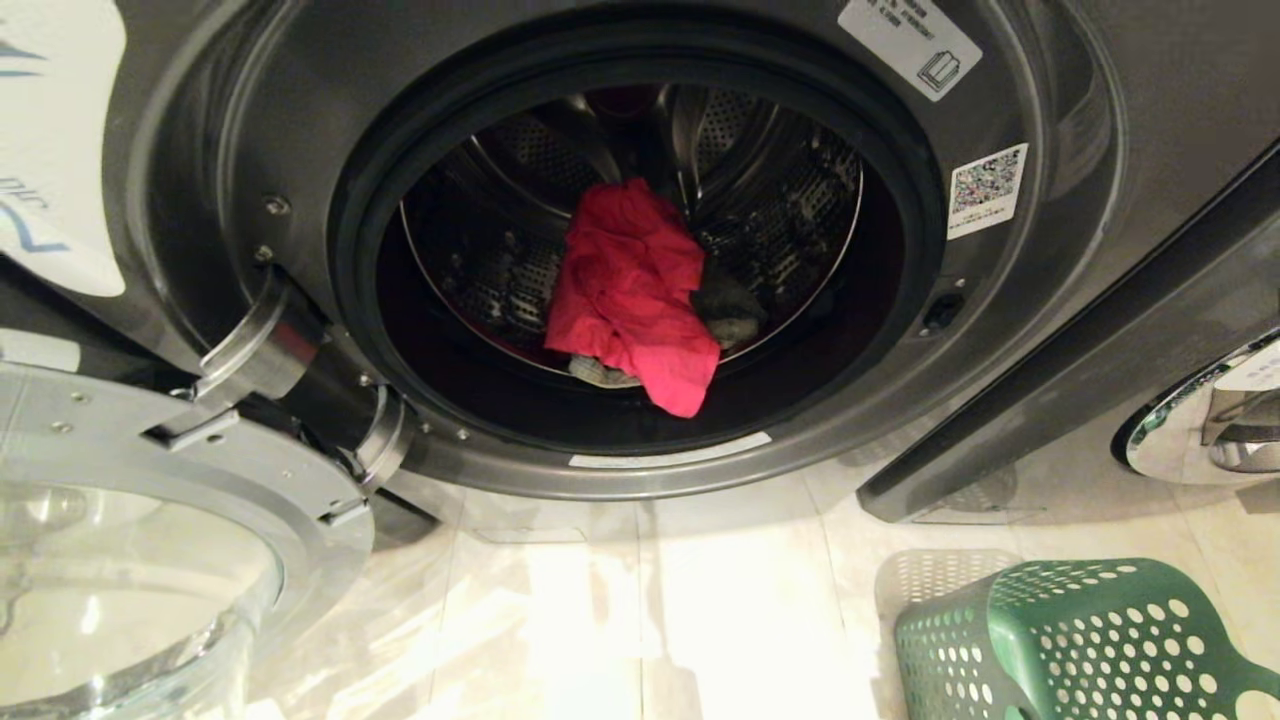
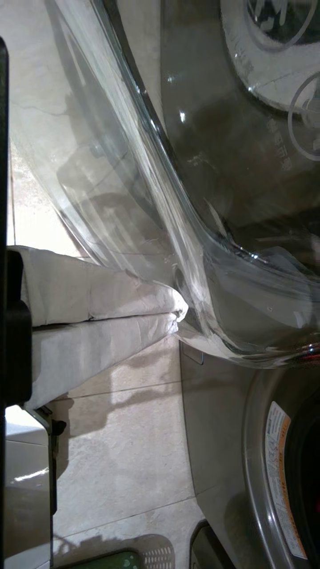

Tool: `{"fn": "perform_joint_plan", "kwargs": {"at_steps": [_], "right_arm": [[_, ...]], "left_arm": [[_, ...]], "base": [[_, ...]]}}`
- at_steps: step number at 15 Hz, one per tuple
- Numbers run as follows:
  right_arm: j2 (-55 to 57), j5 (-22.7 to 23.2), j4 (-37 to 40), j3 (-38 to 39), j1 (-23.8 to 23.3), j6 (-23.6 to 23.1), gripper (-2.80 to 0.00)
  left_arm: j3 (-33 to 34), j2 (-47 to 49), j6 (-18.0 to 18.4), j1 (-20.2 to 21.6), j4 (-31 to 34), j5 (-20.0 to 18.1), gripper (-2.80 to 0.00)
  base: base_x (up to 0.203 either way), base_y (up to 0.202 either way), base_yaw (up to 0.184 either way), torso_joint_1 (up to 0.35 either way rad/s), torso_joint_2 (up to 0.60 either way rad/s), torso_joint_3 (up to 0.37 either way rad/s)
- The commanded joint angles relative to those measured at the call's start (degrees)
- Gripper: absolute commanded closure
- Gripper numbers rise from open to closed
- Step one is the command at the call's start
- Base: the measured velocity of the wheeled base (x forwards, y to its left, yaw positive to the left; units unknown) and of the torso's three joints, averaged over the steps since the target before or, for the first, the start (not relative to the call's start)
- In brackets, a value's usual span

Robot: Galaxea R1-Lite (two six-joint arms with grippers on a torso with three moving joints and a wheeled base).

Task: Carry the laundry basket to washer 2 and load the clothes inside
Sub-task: Close the washing machine door with the left hand

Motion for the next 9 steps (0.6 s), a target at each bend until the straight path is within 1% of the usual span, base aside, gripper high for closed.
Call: {"fn": "perform_joint_plan", "kwargs": {"at_steps": [1,9], "right_arm": [[0.19,-0.03,0.02,0.00,0.02,-0.01,0.00],[0.19,-0.03,-0.07,0.00,0.02,0.17,0.00]], "left_arm": [[0.00,0.05,0.02,0.00,0.01,-0.04,0.00],[0.00,-0.01,0.02,0.00,0.01,-0.04,0.00]], "base": [[0.000,0.000,0.000,-0.002,0.00,0.139],[0.000,0.000,0.000,0.002,0.00,0.196]]}}
